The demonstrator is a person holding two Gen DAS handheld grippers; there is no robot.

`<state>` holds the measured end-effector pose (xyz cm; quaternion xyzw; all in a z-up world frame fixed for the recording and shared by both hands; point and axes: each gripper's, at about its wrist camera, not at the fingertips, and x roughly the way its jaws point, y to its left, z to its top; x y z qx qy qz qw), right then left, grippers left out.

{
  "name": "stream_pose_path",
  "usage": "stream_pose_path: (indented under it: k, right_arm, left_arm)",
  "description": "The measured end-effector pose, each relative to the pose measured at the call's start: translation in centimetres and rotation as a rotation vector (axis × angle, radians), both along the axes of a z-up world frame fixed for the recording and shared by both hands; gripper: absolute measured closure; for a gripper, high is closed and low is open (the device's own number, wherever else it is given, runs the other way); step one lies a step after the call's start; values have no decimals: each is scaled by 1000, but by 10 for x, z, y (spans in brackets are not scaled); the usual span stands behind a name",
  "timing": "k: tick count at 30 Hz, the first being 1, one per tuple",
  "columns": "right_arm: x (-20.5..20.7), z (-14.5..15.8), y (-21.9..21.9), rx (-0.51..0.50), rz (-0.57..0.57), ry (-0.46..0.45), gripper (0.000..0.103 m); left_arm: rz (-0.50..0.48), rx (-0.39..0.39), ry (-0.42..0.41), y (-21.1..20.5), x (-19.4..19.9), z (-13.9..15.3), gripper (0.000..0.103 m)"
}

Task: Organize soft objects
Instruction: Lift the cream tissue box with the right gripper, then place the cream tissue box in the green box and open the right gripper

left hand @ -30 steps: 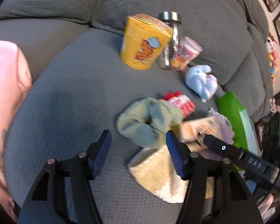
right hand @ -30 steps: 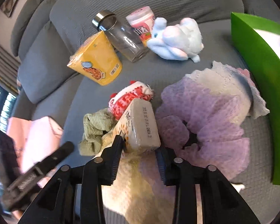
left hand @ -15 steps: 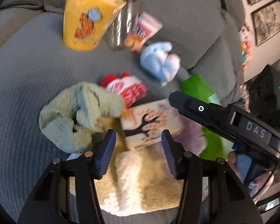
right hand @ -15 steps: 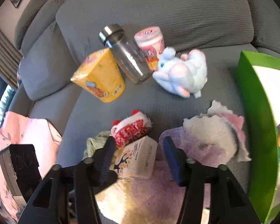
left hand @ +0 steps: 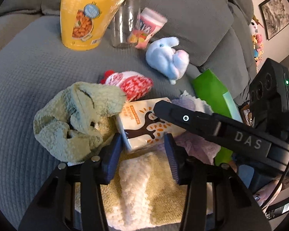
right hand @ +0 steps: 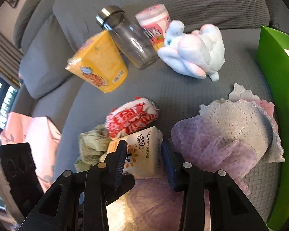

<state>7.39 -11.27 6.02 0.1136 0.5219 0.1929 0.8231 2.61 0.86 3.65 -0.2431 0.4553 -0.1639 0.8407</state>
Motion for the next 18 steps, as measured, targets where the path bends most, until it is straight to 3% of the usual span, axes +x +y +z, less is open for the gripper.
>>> stream_pose_path:
  k: [9,18]
  right_arm:
    - [-29,65,-19,79,-6,-174,63]
    - [-55,106,-73,98,-112,-294,63]
  left_arm:
    - [-23,63,-205,-19,-22,70,61]
    - [-101,93,-308,-76,-22,107,61]
